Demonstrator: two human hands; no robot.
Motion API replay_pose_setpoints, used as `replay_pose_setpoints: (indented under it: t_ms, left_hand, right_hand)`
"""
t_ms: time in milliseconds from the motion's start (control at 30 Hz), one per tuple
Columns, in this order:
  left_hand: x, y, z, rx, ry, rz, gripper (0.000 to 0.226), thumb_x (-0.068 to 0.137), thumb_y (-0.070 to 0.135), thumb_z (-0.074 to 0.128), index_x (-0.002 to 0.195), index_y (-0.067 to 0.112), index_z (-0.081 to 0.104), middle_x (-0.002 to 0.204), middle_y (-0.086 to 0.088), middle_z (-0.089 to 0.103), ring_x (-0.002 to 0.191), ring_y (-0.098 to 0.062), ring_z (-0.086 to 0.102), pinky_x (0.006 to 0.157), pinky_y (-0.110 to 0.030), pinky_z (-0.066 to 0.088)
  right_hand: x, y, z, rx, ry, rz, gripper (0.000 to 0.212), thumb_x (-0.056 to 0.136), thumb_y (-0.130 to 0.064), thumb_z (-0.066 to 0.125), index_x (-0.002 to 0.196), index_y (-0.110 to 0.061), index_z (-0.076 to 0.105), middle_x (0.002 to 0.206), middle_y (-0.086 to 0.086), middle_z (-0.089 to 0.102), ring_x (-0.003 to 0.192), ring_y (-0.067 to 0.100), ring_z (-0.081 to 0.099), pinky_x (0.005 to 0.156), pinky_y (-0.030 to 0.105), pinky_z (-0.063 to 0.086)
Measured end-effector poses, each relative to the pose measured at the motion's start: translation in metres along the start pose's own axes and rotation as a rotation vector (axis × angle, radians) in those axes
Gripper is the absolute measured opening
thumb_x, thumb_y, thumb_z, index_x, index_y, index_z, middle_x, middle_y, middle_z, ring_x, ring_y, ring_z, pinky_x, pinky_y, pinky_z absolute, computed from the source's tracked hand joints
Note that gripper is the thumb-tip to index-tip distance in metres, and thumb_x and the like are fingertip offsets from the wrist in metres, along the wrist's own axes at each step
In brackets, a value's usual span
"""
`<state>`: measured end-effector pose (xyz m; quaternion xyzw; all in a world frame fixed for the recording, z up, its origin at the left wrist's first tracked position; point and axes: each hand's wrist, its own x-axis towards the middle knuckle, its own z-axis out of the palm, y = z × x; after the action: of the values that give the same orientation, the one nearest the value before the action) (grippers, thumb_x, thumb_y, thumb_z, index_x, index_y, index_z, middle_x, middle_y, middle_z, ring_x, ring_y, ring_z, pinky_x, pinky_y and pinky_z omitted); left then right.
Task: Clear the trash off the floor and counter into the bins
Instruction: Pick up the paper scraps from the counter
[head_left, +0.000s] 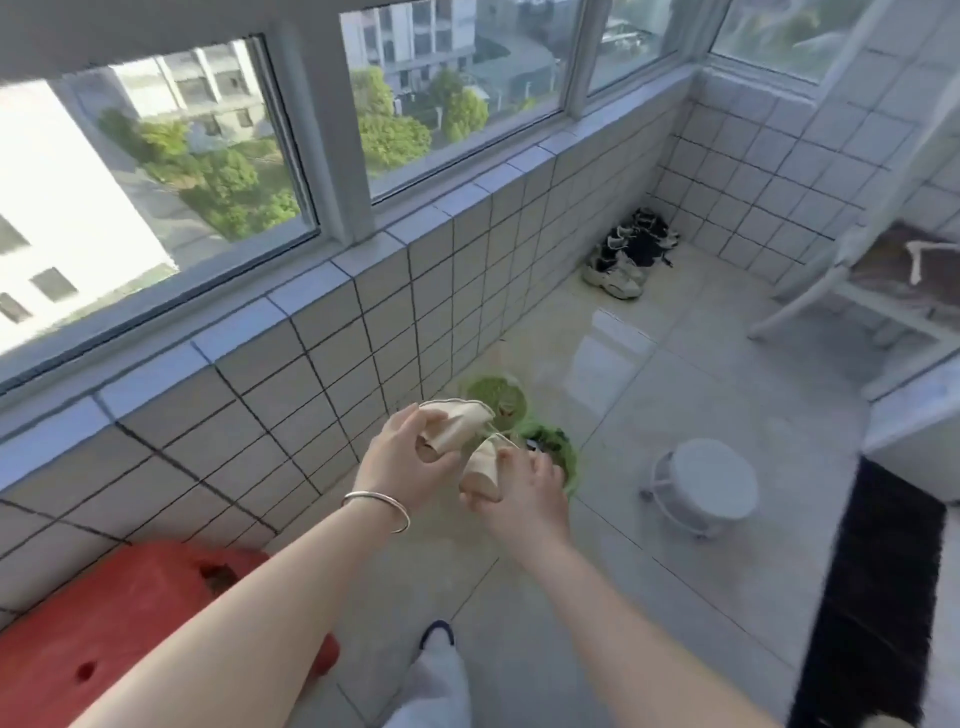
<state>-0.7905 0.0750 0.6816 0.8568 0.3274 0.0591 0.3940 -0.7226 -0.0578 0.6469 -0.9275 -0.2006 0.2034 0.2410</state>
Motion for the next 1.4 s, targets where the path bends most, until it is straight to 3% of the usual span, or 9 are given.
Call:
replay_pose_setpoints:
  t_ms: [267,433,633,833,1000,1133,1233,1333,1400]
  left_hand:
    - [0.122,0.013,0.083,0.102,-0.312,0.018,0.045,0.075,0.026,0.070,0.118,0.025,0.058,0.133,0.003,0.052,0.120,-0.017,0.051,0.097,-0.023,0.037]
    - [0.179,0.015,0.135,0.097,-0.396,-0.095,0.046,0.076,0.030,0.069,0.121,0.026,0.058,0.126,-0.001,0.059,0.112,-0.019,0.057,0.098,-0.029,0.043]
    - [0.231,-0.003,0.201,0.059,-0.437,-0.240,0.045,0.077,0.031,0.067,0.121,0.029,0.056,0.123,-0.001,0.059,0.111,-0.020,0.057,0.099,-0.033,0.046]
    - [0.276,-0.036,0.261,-0.096,-0.460,-0.478,0.039,0.078,0.037,0.065,0.116,0.033,0.057,0.105,0.001,0.065,0.094,-0.018,0.062,0.081,-0.028,0.048]
    - [0.318,-0.070,0.316,-0.201,-0.497,-0.614,0.046,0.063,0.050,0.057,0.107,0.034,0.057,0.099,-0.001,0.068,0.088,-0.020,0.064,0.078,-0.035,0.051]
    - [0.352,-0.101,0.368,-0.252,-0.522,-0.679,0.042,0.070,0.041,0.058,0.110,0.029,0.056,0.094,0.003,0.067,0.088,-0.020,0.068,0.079,-0.036,0.053]
    - [0.376,-0.118,0.405,-0.315,-0.556,-0.738,0.054,0.072,0.039,0.058,0.122,0.021,0.050,0.101,0.002,0.063,0.076,-0.016,0.067,0.067,-0.030,0.047]
    - [0.389,-0.139,0.438,-0.411,-0.648,-0.856,0.056,0.086,0.047,0.053,0.135,0.028,0.034,0.122,-0.002,0.057,0.077,-0.018,0.066,0.074,-0.032,0.046]
    - [0.392,-0.154,0.455,-0.394,-0.683,-0.931,0.059,0.091,0.050,0.045,0.142,0.027,0.025,0.137,-0.005,0.048,0.090,-0.025,0.067,0.080,-0.036,0.046]
  right_hand:
    - [0.079,0.069,-0.010,0.114,0.020,0.392,0.072,0.071,-0.056,0.063,0.135,-0.032,0.040,0.132,0.000,0.044,0.123,0.023,0.038,0.101,0.033,0.035]
    - [0.127,0.112,-0.004,0.357,0.018,0.602,0.082,0.071,-0.050,0.071,0.139,-0.020,0.035,0.136,0.005,0.043,0.128,0.025,0.038,0.105,0.033,0.032]
    - [0.199,0.160,0.012,0.512,-0.050,0.670,0.081,0.074,-0.043,0.071,0.141,-0.017,0.035,0.139,0.006,0.041,0.131,0.023,0.039,0.107,0.034,0.033]
    - [0.270,0.197,0.044,0.619,-0.058,0.726,0.072,0.080,-0.039,0.067,0.140,-0.018,0.035,0.140,0.004,0.040,0.127,0.020,0.042,0.094,0.026,0.034]
    - [0.323,0.221,0.095,0.753,-0.023,0.809,0.072,0.079,-0.037,0.070,0.139,-0.014,0.036,0.140,0.006,0.041,0.128,0.021,0.043,0.101,0.030,0.036]
    - [0.362,0.245,0.139,0.840,-0.019,0.911,0.096,0.056,-0.062,0.067,0.137,-0.022,0.036,0.138,0.003,0.045,0.124,0.023,0.048,0.105,0.045,0.042]
    - [0.390,0.267,0.172,0.901,-0.015,0.977,0.108,0.044,-0.069,0.060,0.138,-0.024,0.033,0.139,0.002,0.044,0.125,0.024,0.048,0.103,0.050,0.043]
    - [0.408,0.287,0.194,0.928,0.008,1.038,0.096,0.065,-0.056,0.067,0.145,-0.021,0.026,0.147,0.006,0.036,0.133,0.027,0.040,0.108,0.048,0.038]
    - [0.410,0.302,0.208,0.839,0.016,1.076,0.081,0.080,-0.043,0.065,0.145,-0.015,0.028,0.149,0.011,0.034,0.136,0.028,0.038,0.110,0.042,0.034]
